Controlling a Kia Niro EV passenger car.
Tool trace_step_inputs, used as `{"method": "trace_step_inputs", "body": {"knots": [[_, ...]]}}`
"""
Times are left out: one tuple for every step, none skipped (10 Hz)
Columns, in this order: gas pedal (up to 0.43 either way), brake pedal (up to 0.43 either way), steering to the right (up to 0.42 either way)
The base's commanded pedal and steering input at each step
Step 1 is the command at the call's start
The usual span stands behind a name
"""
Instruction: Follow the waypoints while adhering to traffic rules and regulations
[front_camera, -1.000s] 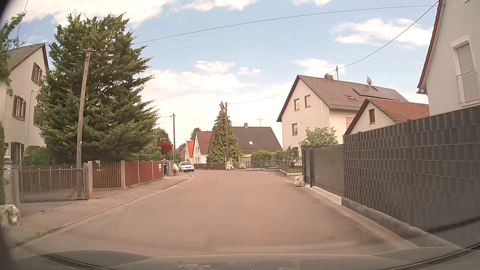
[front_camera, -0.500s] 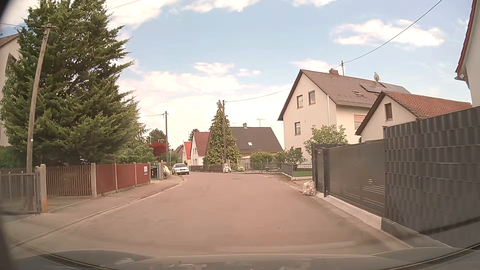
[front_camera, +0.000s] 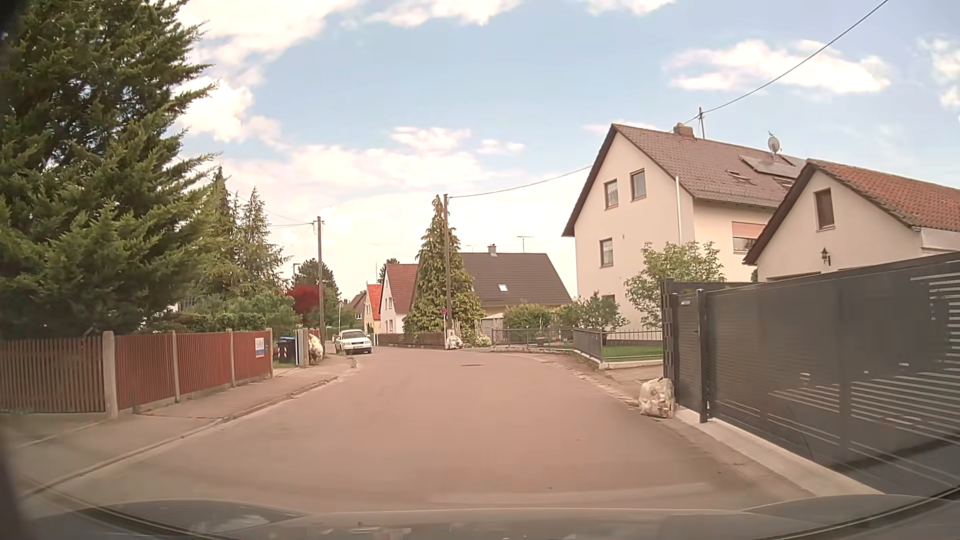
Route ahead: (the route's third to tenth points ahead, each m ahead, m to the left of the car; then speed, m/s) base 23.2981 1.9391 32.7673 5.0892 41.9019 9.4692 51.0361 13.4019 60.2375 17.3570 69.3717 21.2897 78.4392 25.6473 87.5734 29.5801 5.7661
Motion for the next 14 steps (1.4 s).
{"method": "trace_step_inputs", "body": {"knots": [[0.047, 0.018, -0.019], [0.047, 0.018, -0.019], [0.028, 0.018, -0.019], [0.028, 0.018, -0.02], [0.028, 0.024, -0.02], [0.039, 0.018, -0.019], [0.039, 0.018, -0.018], [0.039, 0.018, -0.014], [0.039, 0.018, -0.011], [0.039, 0.018, -0.011], [0.047, 0.018, -0.008], [0.047, 0.018, -0.004], [0.047, 0.018, -0.002], [0.047, 0.018, -0.002]]}}
